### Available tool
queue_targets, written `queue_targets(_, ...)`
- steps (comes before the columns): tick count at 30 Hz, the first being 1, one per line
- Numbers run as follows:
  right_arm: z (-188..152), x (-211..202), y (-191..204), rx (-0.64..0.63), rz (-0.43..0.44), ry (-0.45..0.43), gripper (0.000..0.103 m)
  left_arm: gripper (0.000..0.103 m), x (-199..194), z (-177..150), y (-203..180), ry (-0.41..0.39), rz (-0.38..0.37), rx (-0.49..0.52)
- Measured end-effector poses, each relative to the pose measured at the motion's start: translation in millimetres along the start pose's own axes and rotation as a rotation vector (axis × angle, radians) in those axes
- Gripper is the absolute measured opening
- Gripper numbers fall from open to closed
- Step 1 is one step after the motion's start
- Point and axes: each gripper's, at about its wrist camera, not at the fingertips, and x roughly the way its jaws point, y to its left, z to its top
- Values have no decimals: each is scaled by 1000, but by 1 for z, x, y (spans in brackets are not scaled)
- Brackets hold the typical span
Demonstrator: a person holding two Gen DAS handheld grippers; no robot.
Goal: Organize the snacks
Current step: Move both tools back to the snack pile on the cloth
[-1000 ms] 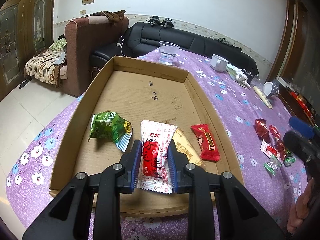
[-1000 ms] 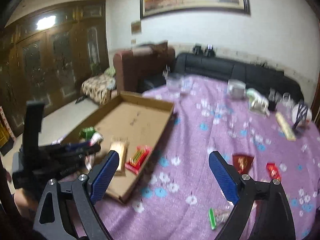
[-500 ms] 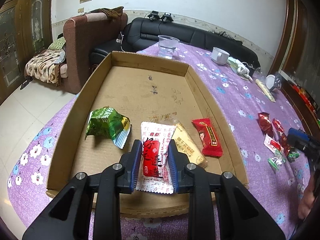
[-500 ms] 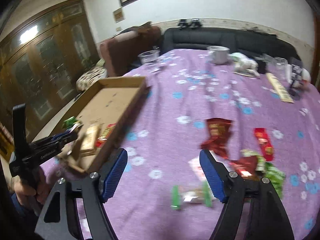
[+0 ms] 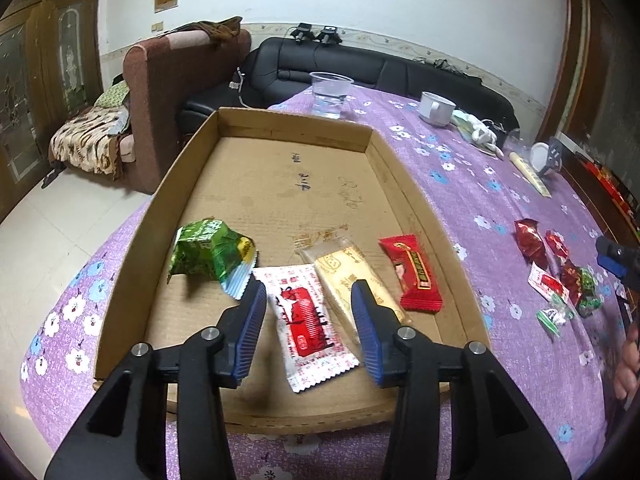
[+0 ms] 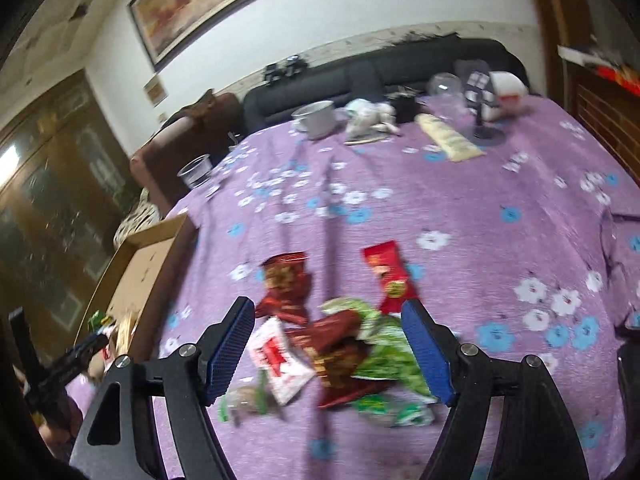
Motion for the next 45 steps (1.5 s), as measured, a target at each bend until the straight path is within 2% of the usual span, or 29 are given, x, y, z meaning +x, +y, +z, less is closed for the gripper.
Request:
queue_targets(4,4,1,-31,107,26,26,78,42,-7,0,-7,-1,-5,15)
queue_targets(7,5,3,-46,173,54,48,77,42,-23,6,-18,-20,-37,25)
queue_targets(10,5,3,-46,181,64,61,76,42,-39,12,-45,-28,-107,85)
queue_targets(13,5,2,-45,180,65,59,76,42,-41,11,-82,16,-191,182)
queue_targets(15,5,0,-47,191,70,54,76,42,-32,5,-120,99,-286,280)
queue_targets(17,5,-3,-50,206,72,50,76,42,-23,-3,-153,161,-337,368)
queue_targets(20,5,-5,-56,225,77,53,76,42,-16,-16,-197,168,-322,511)
queue_targets(23,3,-7,-62,241,84,57,76,42,-5,-22,-223,166,-282,590)
queue_targets(26,0,-8,-66,257,91,70,76,42,8,-23,-233,181,-260,601)
queue_targets(30,-8,-10,-69,259,92,106,75,42,24,-22,-242,211,-278,612)
queue_targets(33,-16,-7,-70,247,86,138,70,41,29,-27,-246,207,-285,600)
queue_targets(37,-21,0,-69,236,83,175,59,26,29,-29,-243,178,-272,575)
queue_targets(39,-24,4,-64,214,83,194,56,25,26,-27,-233,168,-280,537)
queue_targets(41,-27,8,-58,192,86,215,43,24,24,-23,-221,157,-286,491)
queue_targets(43,-32,14,-51,168,101,253,34,22,25,-18,-209,142,-288,443)
queue_targets(45,-36,16,-36,108,130,276,34,22,28,-14,-200,135,-283,401)
